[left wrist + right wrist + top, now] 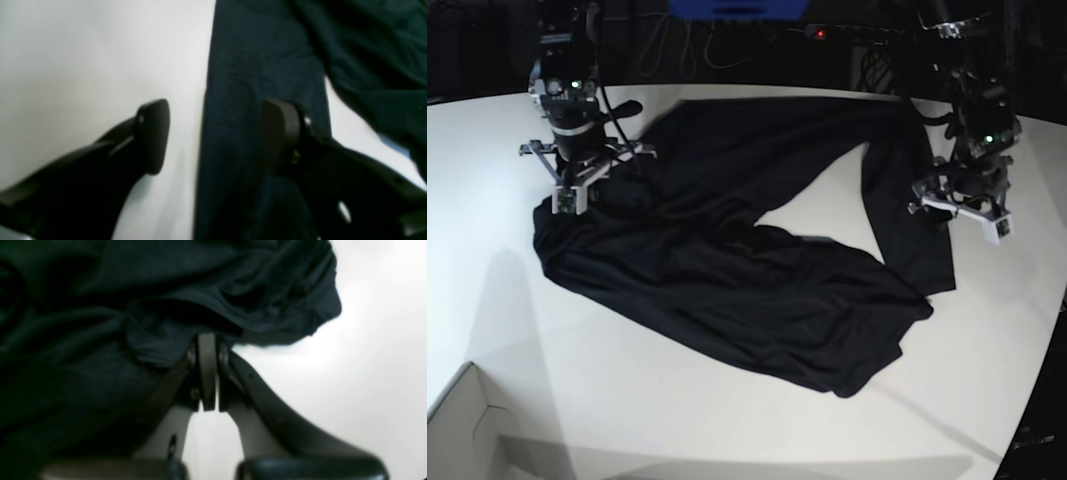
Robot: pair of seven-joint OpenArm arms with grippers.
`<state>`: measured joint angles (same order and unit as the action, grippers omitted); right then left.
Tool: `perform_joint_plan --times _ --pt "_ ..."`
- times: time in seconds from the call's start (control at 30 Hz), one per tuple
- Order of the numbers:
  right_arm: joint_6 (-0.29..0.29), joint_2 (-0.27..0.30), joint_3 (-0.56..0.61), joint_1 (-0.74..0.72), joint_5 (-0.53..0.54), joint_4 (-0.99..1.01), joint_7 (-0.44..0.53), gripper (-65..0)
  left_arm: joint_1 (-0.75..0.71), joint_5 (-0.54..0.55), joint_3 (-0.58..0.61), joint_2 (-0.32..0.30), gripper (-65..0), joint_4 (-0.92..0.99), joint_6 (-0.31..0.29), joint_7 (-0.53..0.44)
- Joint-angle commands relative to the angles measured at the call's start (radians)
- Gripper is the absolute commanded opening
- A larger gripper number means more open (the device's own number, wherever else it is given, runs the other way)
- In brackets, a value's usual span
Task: Layout the t-shirt on the table in an organized manner, then fold the t-shirt properly
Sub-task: 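Release the shirt and raise both grippers to new positions, then grasp shirt fabric with both grippers and drag it outward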
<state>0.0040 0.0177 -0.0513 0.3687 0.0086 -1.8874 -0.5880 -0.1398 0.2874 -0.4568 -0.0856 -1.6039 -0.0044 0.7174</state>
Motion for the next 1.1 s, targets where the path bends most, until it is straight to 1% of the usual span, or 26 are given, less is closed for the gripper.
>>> perform_joint_plan --times 0.0,0.07,0.13,0.2,0.27,0.37,0.43,0.6,0.63,0.7,0.77,0.9,0.97,1.07 --pt "0.001 0.005 -0.026 0.013 -0.008 -0.019 0.021 -65.0 0.038 0.003 -0.003 -0.013 -23.5 0.004 -0.001 -0.022" --pt "0.001 0.005 -0.045 0.019 -0.006 -0.019 0.021 -65.0 0.064 0.003 -0.003 -0.016 -23.5 0.037 -0.001 -0.022" --pt "0.001 0.003 -0.042 0.020 -0.005 -0.019 0.010 -65.0 0.075 0.003 0.002 -0.036 -23.5 0.050 -0.001 -0.022" --pt "0.001 -0.003 -0.040 0.019 -0.005 -0.019 0.009 -65.0 0.082 0.003 0.002 -0.039 -23.5 0.060 -0.001 -0.023" --pt "0.001 -0.003 -0.009 0.013 -0.005 -0.014 0.009 -65.0 0.102 0.003 -0.001 -0.042 -23.5 0.078 -0.001 -0.023" --pt "0.001 0.009 0.060 0.003 -0.005 -0.016 0.009 -64.5 0.127 0.005 0.002 -0.079 -23.5 0.127 -0.001 -0.023" --pt "0.001 0.018 0.097 -0.020 -0.006 -0.010 0.003 -59.5 0.159 0.005 0.003 -0.087 -23.5 0.179 -0.001 -0.025" --pt "0.001 0.018 0.163 -0.083 -0.006 -0.010 -0.086 -42.7 0.210 0.003 0.003 -0.092 -23.5 0.282 -0.001 -0.025" --pt "0.001 0.018 0.169 -0.098 -0.006 -0.010 -0.102 -40.1 0.214 0.003 0.003 -0.092 -23.5 0.297 -0.001 -0.025" --pt "0.001 0.015 0.172 -0.124 -0.006 -0.008 -0.117 -37.4 0.223 0.003 0.003 -0.092 -23.5 0.331 -0.001 -0.037" --pt "0.001 0.012 0.172 -0.145 -0.006 0.004 -0.131 -37.3 0.220 0.003 0.003 -0.092 -23.5 0.363 -0.001 -0.072" --pt "0.001 0.012 0.170 -0.191 -0.006 0.090 -0.155 -37.3 0.207 0.003 0.005 -0.119 -23.5 0.411 -0.001 -0.115" --pt "0.001 0.012 0.170 -0.199 -0.006 0.127 -0.151 -37.3 0.199 0.003 0.003 -0.122 -23.5 0.414 -0.001 -0.115" --pt "0.001 0.009 0.170 -0.202 -0.006 0.151 -0.149 -37.3 0.182 0.003 0.003 -0.150 -23.5 0.416 -0.001 -0.115"
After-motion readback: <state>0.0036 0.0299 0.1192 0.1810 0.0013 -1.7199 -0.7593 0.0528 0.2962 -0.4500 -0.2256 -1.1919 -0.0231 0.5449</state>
